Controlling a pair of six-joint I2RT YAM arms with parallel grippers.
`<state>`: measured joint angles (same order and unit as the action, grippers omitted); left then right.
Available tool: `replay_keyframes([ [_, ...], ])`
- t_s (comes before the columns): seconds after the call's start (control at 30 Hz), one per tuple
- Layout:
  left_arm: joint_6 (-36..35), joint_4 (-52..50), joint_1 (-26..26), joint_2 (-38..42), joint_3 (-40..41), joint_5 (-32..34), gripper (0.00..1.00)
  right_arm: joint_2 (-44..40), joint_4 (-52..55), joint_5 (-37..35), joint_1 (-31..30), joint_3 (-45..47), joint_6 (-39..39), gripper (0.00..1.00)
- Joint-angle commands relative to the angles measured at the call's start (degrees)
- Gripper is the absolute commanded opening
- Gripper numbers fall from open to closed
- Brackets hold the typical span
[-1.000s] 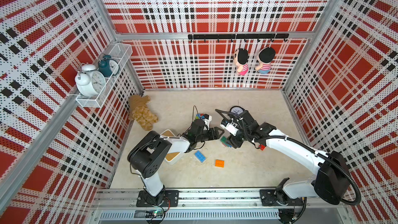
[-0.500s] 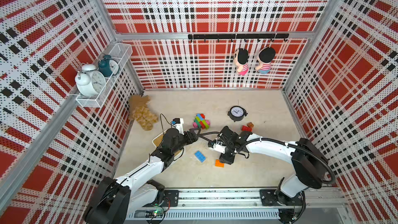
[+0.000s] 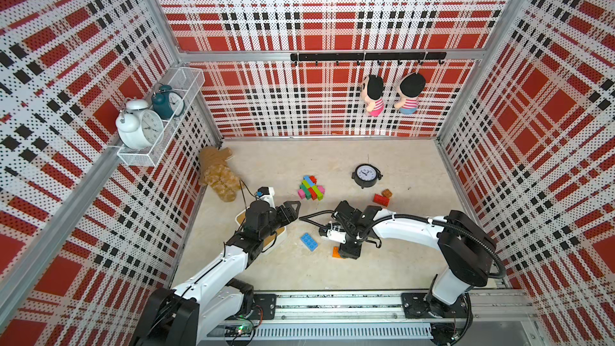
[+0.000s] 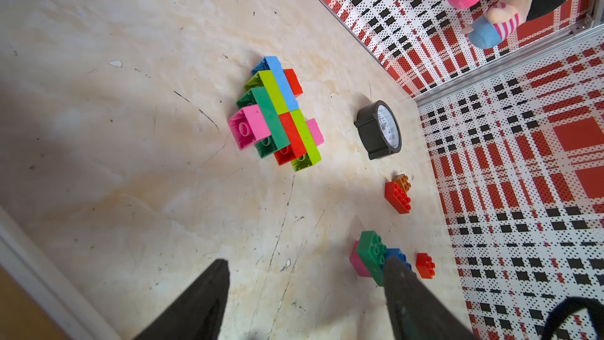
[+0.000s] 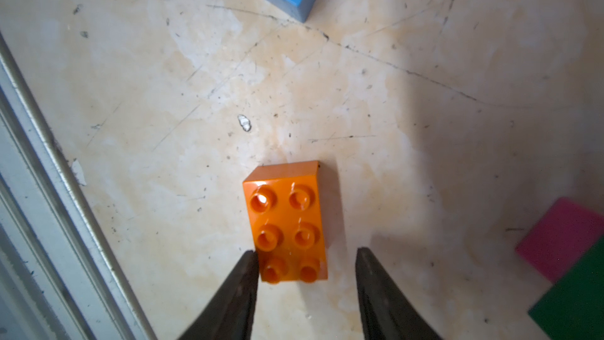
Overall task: Assemble a heart with building blocks
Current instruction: Pick up the building block from the center of the board.
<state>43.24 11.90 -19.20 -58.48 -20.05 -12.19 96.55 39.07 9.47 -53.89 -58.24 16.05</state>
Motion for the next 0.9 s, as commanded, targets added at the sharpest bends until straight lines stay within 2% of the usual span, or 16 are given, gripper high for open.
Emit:
replay_keyframes([
  [0.0,-1.2,0.0,0.3,-0.7,-0.8,-0.8,0.77,1.2,0.6,0.8,-0.4,-1.2,1.6,0.5],
  [0.47,-1.7,0.6,0.3,-1.8,-1.1,-1.2,0.76,2.6,0.2,2.1,-1.3,-2.3,1.4,0.44],
  [0.87,-2.4,0.7,0.3,-2.9,-2.0,-1.4,0.76,2.3,1.0,2.2,-1.5,-2.9,1.3,0.29],
])
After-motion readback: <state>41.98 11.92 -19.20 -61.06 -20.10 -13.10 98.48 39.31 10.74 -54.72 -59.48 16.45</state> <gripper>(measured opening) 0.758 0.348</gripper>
